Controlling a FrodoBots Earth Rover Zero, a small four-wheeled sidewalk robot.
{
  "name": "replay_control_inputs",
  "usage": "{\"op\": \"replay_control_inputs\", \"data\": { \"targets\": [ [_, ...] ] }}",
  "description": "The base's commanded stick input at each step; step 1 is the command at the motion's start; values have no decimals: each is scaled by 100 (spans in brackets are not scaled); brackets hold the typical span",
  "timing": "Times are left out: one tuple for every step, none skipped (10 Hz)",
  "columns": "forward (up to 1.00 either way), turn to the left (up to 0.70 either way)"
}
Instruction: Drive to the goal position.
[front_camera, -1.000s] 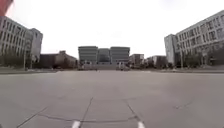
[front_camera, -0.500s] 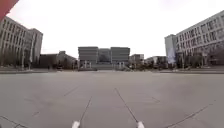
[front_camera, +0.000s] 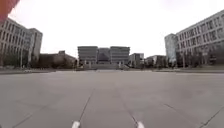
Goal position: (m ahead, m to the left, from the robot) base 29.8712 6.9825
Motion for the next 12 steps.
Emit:
{"op": "replay_control_inputs", "data": {
  "targets": [
    [60, 0],
    [60, 0],
    [60, 0],
    [60, 0],
    [60, 0],
    [60, 0],
    [60, 0],
    [60, 0],
    [60, 0],
    [60, 0],
    [60, 0],
    [60, 0]
  ]
}}
